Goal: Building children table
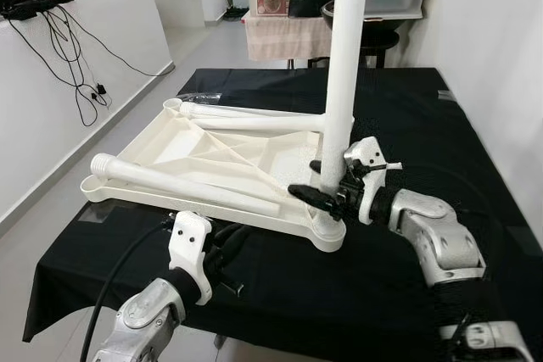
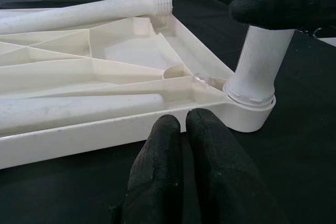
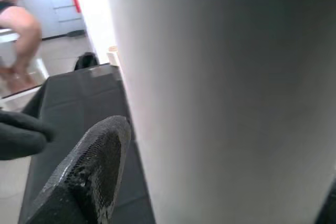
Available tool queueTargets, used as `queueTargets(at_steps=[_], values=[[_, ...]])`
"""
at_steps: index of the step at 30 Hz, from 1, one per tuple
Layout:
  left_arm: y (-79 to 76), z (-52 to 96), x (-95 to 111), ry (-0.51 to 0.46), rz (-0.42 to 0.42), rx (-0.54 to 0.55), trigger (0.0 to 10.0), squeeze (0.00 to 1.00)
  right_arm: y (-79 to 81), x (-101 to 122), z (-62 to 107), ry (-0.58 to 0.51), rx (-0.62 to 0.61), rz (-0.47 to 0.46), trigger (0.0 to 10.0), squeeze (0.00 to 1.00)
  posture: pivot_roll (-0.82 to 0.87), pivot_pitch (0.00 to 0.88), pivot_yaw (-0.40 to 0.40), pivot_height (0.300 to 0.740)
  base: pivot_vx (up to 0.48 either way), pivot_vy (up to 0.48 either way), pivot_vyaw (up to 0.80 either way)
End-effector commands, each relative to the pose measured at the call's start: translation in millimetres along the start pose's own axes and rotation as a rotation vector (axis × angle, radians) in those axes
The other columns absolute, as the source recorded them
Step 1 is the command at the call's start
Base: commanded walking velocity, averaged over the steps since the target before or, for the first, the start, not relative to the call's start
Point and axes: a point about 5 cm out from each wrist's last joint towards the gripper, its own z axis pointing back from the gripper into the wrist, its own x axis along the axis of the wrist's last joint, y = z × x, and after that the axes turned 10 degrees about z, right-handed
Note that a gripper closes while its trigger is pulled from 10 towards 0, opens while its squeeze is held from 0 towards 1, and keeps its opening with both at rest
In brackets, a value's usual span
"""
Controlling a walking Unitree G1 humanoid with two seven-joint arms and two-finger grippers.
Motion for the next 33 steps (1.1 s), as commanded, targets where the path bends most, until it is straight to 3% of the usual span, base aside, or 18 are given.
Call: queueTargets(at_steps=[1, 5, 6, 17, 19, 21, 22, 23, 24, 25, 26, 27, 30, 31, 33], values=[[0.5, -1.7, -2, -0.003, 0.010, -0.009, 10.0, 0.00, 0.5, 6, -13.5, -0.019, 0.039, 0.015, 10.0, 0.00, 0.00, 0.000, 0.033, 0.740, 0.000, 0.000, 0.00], [0.6, -2.1, -2, -0.002, 0.013, -0.010, 10.0, 0.00, -4.1, 7, -15.6, -0.030, 0.047, 0.002, 10.0, 0.00, 0.00, 0.000, 0.033, 0.740, 0.000, 0.000, 0.00], [0.7, -2.3, -2, -0.002, 0.016, -0.011, 10.0, 0.00, -6.4, 7, -16.1, -0.037, 0.057, 0.002, 0.0, 0.00, 0.00, 0.000, 0.033, 0.740, 0.000, 0.000, 0.00], [1.0, -4.2, -3, -0.006, 0.035, -0.010, 10.0, 0.00, -9.9, 0, -13.1, -0.015, 0.089, 0.031, 0.0, 0.00, -0.02, 0.000, 0.037, 0.740, 0.000, 0.000, 0.00], [1.6, -4.6, -4, -0.009, 0.040, -0.006, 10.0, 0.00, -10.5, -3, -11.5, 0.002, 0.027, 0.033, 0.0, 0.00, -0.02, 0.000, 0.037, 0.740, 0.000, 0.000, 0.00], [3.2, -4.7, -3, -0.015, 0.047, 0.003, 10.0, 0.00, -7.0, -10, -9.1, 0.041, -0.118, 0.028, 0.0, 0.00, -0.02, 0.000, 0.022, 0.740, 0.000, 0.000, 0.00], [3.2, -4.7, -3, -0.015, 0.047, 0.003, 10.0, 0.00, -7.0, -10, -9.1, 0.041, -0.118, 0.028, 0.0, 0.00, -0.02, 0.000, 0.022, 0.740, 0.000, 0.000, 0.00], [5.2, -4.3, -3, -0.023, 0.049, 0.014, 10.0, 0.00, -4.6, -16, -9.5, 0.046, -0.545, -0.070, 0.0, 0.00, -0.03, 0.000, 0.016, 0.740, 0.000, 0.000, 0.00], [7.0, -4.1, -2, -0.033, 0.053, 0.025, 10.0, 0.00, 32.0, -30, -16.2, 0.082, -0.618, -0.157, 0.0, 0.00, -0.03, 0.000, 0.021, 0.740, 0.000, 0.000, 0.00], [8.5, -4.6, -1, -0.038, 0.055, 0.033, 10.0, 0.00, 56.3, -37, -17.0, 0.140, -0.672, -0.170, 0.0, 0.00, -0.03, 0.000, 0.032, 0.740, 0.000, 0.000, 0.00], [8.5, -4.6, -1, -0.038, 0.055, 0.033, 10.0, 0.00, 56.3, -37, -17.0, 0.140, -0.672, -0.170, 0.0, 0.00, -0.03, 0.000, 0.032, 0.740, 0.000, 0.000, 0.00], [9.6, -5.0, -1, -0.040, 0.056, 0.037, 10.0, 0.00, 71.7, -40, -18.9, 0.168, -0.669, -0.164, 0.0, 0.00, -0.03, 0.000, 0.034, 0.740, 0.000, 0.000, 0.00], [10.4, -5.3, -1, -0.039, 0.053, 0.041, 10.0, 0.00, 68.3, -39, -22.8, 0.154, -0.622, -0.157, 0.0, 0.00, -0.05, 0.000, 0.041, 0.740, 0.000, 0.000, 0.00], [11.5, -5.9, -2, -0.041, 0.060, 0.045, 10.0, 0.00, 53.9, -38, -23.2, 0.149, -0.637, -0.111, 0.0, 0.00, -0.03, 0.000, 0.027, 0.740, 0.000, 0.000, 0.00], [12.9, -7.0, -2, -0.039, 0.064, 0.044, 10.0, 0.00, 40.3, -37, -29.8, 0.138, -0.634, -0.106, 0.0, 0.00, -0.03, 0.000, 0.031, 0.740, 0.000, 0.000, 0.00]])
